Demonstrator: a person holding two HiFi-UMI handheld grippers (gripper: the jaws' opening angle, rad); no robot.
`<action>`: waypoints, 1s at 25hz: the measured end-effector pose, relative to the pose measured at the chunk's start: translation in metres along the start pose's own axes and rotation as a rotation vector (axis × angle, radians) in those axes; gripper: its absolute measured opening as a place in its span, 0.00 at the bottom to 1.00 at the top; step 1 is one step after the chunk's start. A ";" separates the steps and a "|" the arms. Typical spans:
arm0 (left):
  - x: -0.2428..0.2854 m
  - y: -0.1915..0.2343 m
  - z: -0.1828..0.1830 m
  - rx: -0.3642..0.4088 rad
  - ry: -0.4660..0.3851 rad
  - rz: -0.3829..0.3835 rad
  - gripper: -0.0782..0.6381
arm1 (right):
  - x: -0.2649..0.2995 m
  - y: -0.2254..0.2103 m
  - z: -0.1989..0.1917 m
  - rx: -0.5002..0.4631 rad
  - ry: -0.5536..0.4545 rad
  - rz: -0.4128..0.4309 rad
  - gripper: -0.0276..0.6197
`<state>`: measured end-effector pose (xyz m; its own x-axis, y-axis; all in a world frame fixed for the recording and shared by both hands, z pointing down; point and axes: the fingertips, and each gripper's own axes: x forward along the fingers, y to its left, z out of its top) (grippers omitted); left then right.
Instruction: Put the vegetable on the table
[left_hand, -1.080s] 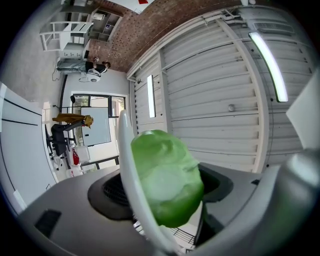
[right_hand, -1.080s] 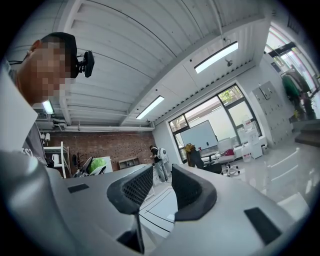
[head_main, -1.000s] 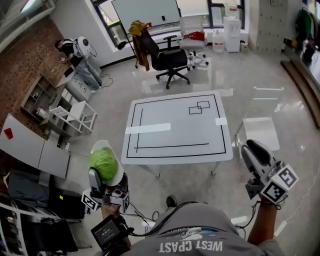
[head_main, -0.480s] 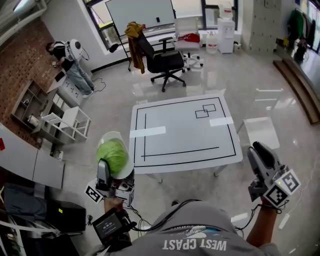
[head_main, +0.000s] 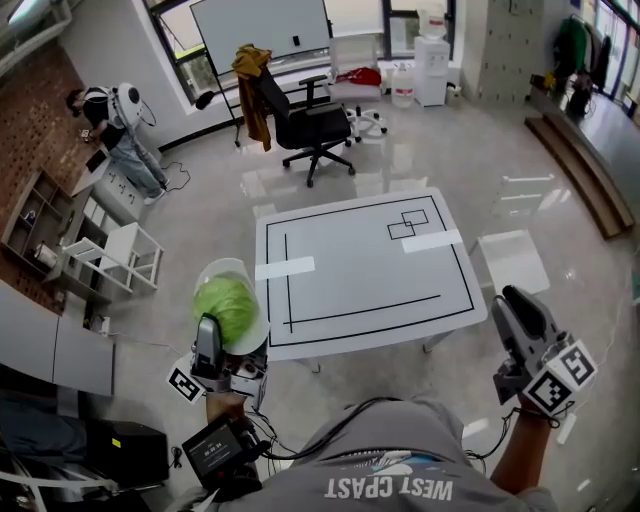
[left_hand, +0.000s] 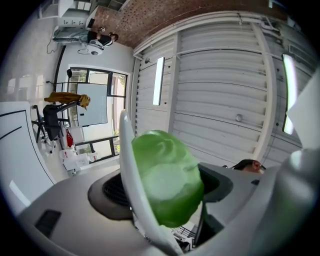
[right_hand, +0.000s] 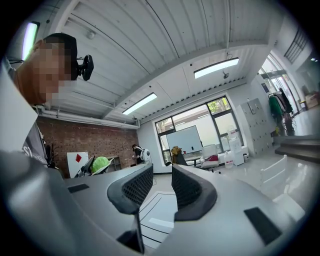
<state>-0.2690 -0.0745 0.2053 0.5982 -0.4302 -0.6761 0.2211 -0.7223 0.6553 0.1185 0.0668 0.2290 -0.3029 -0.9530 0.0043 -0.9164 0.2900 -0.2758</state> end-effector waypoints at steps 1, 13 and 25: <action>0.001 0.001 0.000 -0.003 0.000 0.002 0.63 | 0.003 0.001 -0.001 -0.001 0.005 0.002 0.19; 0.037 0.022 -0.031 0.061 -0.062 0.075 0.63 | 0.043 -0.074 0.016 0.031 0.036 0.113 0.19; 0.083 0.043 -0.093 0.128 -0.147 0.131 0.63 | 0.074 -0.168 0.025 0.073 0.077 0.265 0.19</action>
<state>-0.1381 -0.0912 0.2084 0.4943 -0.5925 -0.6361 0.0440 -0.7137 0.6990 0.2567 -0.0543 0.2513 -0.5507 -0.8347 -0.0055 -0.7821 0.5183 -0.3458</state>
